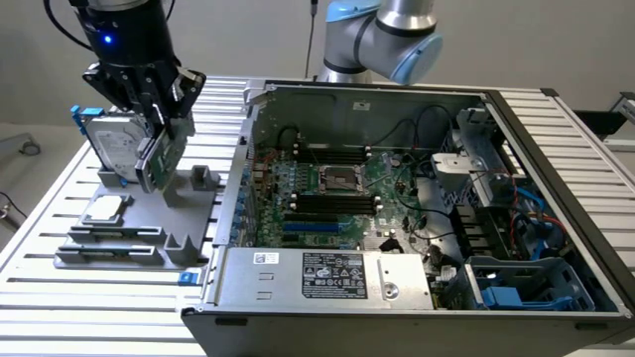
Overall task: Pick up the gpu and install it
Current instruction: 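Pick up the gpu and move the gpu toward the slot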
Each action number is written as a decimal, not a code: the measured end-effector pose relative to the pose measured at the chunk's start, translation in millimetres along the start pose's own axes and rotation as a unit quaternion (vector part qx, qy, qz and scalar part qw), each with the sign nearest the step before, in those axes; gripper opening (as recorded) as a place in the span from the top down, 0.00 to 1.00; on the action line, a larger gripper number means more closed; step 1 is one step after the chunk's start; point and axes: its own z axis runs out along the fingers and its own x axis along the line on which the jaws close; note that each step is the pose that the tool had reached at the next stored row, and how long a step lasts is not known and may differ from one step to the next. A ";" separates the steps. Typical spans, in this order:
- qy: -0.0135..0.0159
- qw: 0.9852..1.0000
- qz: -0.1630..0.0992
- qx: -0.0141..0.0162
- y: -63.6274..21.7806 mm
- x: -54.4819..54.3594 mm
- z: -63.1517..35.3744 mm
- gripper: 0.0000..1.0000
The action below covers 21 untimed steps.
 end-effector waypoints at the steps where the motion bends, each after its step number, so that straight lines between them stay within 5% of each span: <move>1: 0.000 1.000 0.000 0.000 -0.3 -1.1 -4.6 0.73; 14: 0.000 1.000 0.000 -0.006 -6.5 -50.4 -60.9 0.73; 21: 0.001 1.000 -0.001 -0.013 -10.6 -82.0 -73.4 0.73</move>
